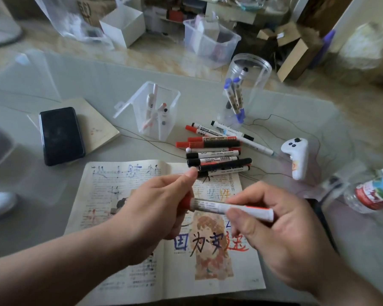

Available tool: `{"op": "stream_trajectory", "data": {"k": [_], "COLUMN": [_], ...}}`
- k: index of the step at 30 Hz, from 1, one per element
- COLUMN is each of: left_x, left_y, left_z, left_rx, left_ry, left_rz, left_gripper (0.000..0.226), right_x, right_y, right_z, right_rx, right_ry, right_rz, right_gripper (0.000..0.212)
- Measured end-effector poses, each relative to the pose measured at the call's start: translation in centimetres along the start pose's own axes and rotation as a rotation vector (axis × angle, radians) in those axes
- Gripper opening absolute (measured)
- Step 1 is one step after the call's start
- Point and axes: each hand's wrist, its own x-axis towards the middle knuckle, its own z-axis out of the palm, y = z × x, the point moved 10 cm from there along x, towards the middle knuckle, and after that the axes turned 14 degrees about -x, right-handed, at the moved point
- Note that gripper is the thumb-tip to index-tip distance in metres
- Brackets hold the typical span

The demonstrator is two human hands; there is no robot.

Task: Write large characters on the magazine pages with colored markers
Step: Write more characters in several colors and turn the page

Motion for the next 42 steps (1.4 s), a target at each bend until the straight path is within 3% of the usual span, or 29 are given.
{"op": "stream_trajectory", "data": {"k": [3,7,9,13,17,20,22,25,27,30,32,35,38,42], "left_x": [-0.2,-1.3,-2.0,-1.8,-1.3,0.1,1.2,1.5,0.7,-0.2,-0.2,0.1,0.7,1.1], "left_y": [0.7,2.0,2.6,3.4,5.1,6.2,6.7,9.1,10.8,12.1,11.8,10.7,10.2,10.1], "left_z": [-0.7,0.0,0.3,1.0,1.9,3.1,3.4,2.2,1.7,1.7,1.9,2.1,1.9,1.8], "left_rx": [0.145,0.301,0.377,0.533,0.692,0.728,0.755,0.795,0.826,0.832,0.857,0.886,0.903,0.877], "left_ry": [0.132,0.182,0.212,0.181,0.141,0.066,0.014,0.088,0.155,0.197,0.181,0.088,0.054,0.041], "left_rz": [0.109,0.336,0.441,0.566,0.737,0.712,0.664,0.734,0.797,0.824,0.811,0.804,0.790,0.756], "left_gripper": [0.049,0.056,0.059,0.064,0.051,0.049,0.055,0.042,0.036,0.048,0.053,0.041,0.038,0.036], "right_x": [-0.3,-0.6,-1.0,-1.0,-0.5,0.4,1.2,2.4,3.3,6.1,8.9,13.3,17.7,19.8], "right_y": [-0.1,1.6,2.2,2.6,3.2,3.1,2.2,0.7,-0.4,-2.4,-3.9,-5.1,-4.6,-2.9], "right_z": [0.7,1.1,1.1,0.6,0.2,-0.7,-1.6,-3.6,-5.5,-9.2,-11.6,-15.0,-17.0,-16.4], "right_rx": [-0.060,0.141,0.187,0.160,0.208,0.349,0.418,0.321,0.161,-0.025,-0.131,-0.204,-0.265,-0.297], "right_ry": [0.064,0.079,0.055,0.040,0.080,0.156,0.229,0.333,0.414,0.555,0.632,0.735,0.738,0.650], "right_rz": [0.022,0.215,0.298,0.333,0.402,0.423,0.369,0.263,0.197,0.097,0.045,0.017,0.062,0.144], "right_gripper": [0.011,0.044,0.047,0.053,0.054,0.046,0.030,0.008,0.009,0.009,0.010,0.011,0.012,0.030]}}
